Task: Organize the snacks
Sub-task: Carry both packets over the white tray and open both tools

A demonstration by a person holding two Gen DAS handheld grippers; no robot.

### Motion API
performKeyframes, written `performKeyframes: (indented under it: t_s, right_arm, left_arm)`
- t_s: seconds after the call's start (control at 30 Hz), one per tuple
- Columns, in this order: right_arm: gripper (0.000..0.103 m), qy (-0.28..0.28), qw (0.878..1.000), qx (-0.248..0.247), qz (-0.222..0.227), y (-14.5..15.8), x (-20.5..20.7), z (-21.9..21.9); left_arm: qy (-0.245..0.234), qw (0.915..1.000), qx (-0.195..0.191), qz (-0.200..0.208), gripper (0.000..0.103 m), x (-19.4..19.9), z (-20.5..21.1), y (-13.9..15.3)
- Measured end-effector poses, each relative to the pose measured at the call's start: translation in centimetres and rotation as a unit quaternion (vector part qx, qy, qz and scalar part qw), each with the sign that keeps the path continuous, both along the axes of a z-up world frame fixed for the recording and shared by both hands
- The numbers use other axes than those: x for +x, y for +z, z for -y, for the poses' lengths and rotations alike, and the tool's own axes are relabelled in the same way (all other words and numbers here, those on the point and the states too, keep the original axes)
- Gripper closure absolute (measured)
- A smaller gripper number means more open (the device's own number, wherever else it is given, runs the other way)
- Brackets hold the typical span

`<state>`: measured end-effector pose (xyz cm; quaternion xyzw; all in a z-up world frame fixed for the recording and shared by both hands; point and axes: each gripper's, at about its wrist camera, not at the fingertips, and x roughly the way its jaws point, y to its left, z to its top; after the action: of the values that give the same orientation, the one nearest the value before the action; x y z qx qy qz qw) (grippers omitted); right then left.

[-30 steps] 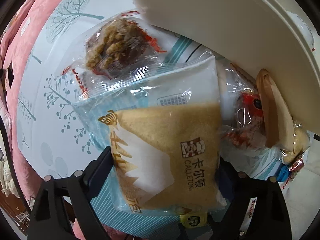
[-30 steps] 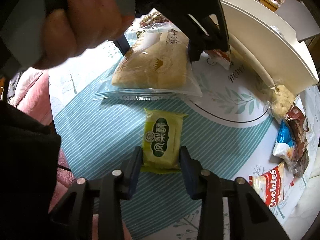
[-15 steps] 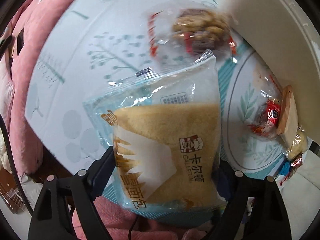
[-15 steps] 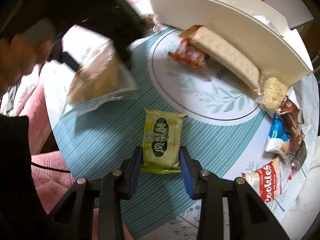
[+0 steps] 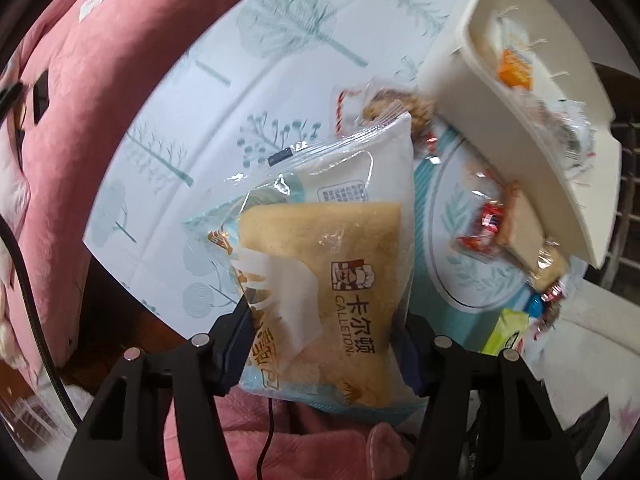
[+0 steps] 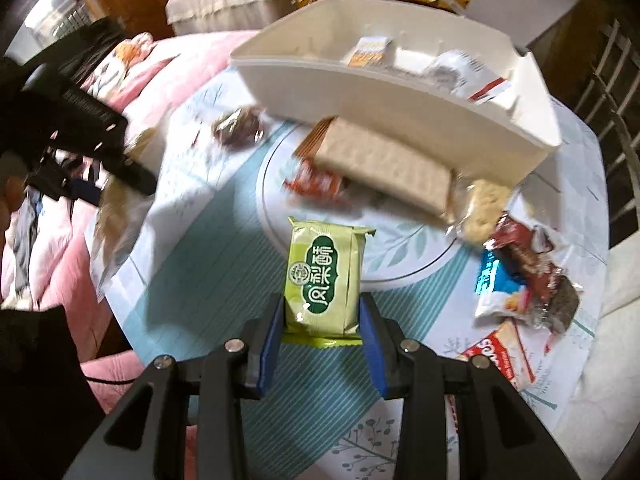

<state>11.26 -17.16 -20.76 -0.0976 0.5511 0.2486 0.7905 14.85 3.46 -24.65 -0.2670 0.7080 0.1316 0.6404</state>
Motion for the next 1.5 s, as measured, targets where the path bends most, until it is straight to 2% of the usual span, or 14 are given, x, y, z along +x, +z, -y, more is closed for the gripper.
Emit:
performKeyframes:
  t_s: [0.3,0.43,0.63,0.8,1.03,1.27,1.33,1.37,1.47,1.5]
  right_arm:
    - [0.066,-0.073,0.997,0.015,0.036,4.4,2.3,1.1]
    - [0.066,-0.106,0.993,0.018,0.057,6.4,4.1,0.9]
    - [0.066,-0.148,0.985,0.018,0.091,8.9,7.0,0.6]
    - [0.066,-0.178,0.978,0.020,0.109,10.2,9.3,0.8]
    - [0.066,-0.226,0.967,0.026,0.112,9.9,13.1,1.3]
    - [0.066,-0.267,0.958,0.039,0.100,9.4,15.7,2.3]
    - [0.066,-0.277,0.955,0.047,0.096,9.3,16.0,2.6]
    - [0.065,-0.281,0.954,0.050,0.093,9.2,15.9,2.7]
    - [0.050,-0.290,0.952,0.062,0.074,8.7,16.1,3.0]
    - [0.049,-0.292,0.952,0.060,0.070,8.5,16.0,3.0]
  left_arm:
    - [-0.088,0.9945,-0.023,0.051,0.044,2.6,-1.1,7.9]
    - [-0.136,0.9868,-0.059,0.064,0.044,4.8,-1.9,11.0]
    - [-0.207,0.9740,-0.046,0.081,0.044,9.2,-1.9,14.3]
    - [-0.248,0.9636,-0.037,0.092,0.044,13.4,-1.2,15.7]
    - [-0.304,0.9461,-0.025,0.108,0.044,18.7,0.9,16.4]
    - [-0.347,0.9295,-0.008,0.124,0.043,21.1,3.0,16.3]
    - [-0.359,0.9242,-0.013,0.131,0.041,21.4,3.4,16.2]
    - [-0.361,0.9231,-0.014,0.132,0.036,21.5,3.6,16.1]
    - [-0.361,0.9226,-0.022,0.135,0.033,21.4,3.7,15.9]
    - [-0.361,0.9225,-0.024,0.136,0.033,21.3,3.7,15.9]
